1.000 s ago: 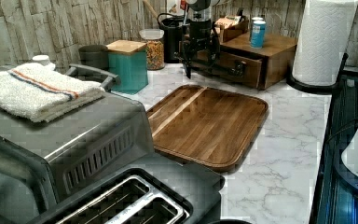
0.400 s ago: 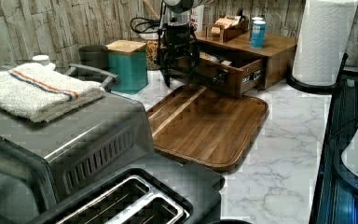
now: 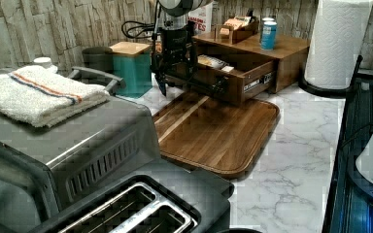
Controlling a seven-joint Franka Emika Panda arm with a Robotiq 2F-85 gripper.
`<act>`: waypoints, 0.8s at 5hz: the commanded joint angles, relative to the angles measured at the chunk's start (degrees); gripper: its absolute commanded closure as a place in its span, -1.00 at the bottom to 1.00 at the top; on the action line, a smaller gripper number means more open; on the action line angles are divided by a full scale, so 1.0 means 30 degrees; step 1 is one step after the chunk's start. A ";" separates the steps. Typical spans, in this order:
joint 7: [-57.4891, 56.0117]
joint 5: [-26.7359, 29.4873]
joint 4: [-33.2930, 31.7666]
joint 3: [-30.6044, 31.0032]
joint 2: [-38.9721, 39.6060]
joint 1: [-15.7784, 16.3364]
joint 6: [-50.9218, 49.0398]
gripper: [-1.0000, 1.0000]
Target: Open the drawer.
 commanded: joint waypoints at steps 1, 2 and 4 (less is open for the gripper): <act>0.3008 0.0554 0.1460 0.2793 -0.0290 0.3399 -0.0129 -1.00; 0.2806 0.0515 0.1044 0.2852 -0.0638 0.3201 0.0269 -1.00; 0.2803 0.0516 0.1042 0.2852 -0.0639 0.3203 0.0272 -1.00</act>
